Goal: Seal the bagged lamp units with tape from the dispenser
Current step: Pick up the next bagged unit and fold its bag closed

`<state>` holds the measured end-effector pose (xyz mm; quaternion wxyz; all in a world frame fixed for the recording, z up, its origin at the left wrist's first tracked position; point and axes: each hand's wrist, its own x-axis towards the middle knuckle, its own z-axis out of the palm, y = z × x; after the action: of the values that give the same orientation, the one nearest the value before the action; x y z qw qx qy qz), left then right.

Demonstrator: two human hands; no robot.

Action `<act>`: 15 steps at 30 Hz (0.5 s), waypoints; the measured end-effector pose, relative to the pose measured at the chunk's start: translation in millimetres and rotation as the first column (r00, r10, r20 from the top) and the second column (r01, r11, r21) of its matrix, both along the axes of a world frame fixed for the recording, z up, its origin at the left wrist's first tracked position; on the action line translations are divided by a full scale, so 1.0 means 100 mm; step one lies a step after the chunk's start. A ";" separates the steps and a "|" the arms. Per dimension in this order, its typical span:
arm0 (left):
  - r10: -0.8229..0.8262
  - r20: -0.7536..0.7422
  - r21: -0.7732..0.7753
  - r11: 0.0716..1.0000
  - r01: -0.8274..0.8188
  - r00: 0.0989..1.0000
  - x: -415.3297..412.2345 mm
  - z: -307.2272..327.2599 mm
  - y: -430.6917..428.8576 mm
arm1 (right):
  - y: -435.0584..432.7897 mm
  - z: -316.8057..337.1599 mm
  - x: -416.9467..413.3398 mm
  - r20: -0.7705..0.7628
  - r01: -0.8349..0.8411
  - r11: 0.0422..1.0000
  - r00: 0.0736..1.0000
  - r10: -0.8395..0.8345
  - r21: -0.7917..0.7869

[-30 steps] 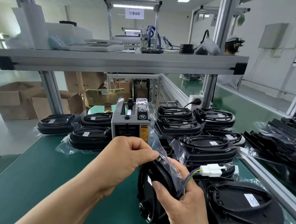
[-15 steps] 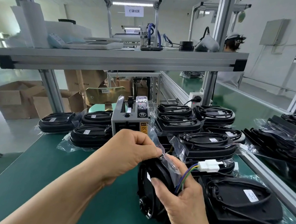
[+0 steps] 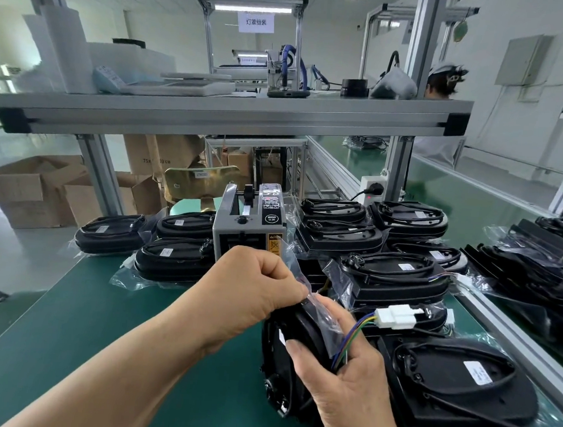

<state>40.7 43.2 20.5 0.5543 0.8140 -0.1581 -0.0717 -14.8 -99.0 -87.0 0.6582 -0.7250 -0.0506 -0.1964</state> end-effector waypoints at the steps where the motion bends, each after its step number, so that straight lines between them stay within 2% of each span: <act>1: 0.001 0.004 0.006 1.000 -0.001 1.000 0.00 0.00 0.00 | 0.00 0.00 0.00 0.000 -0.002 1.000 1.000 0.002 0.002; 7: 0.011 0.023 0.029 1.000 -0.011 1.000 -0.01 -0.01 0.00 | 0.01 0.00 -0.01 0.006 -0.003 1.000 1.000 0.003 -0.007; 15: 0.026 0.160 0.143 0.988 -0.050 0.987 -0.07 -0.03 0.03 | 0.04 0.02 -0.05 0.014 0.018 1.000 1.000 -0.018 -0.024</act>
<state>34.1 46.5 17.1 0.4798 0.8586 -0.1803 -0.0078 -19.8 -95.3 -84.5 0.6474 -0.7318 -0.0512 -0.2066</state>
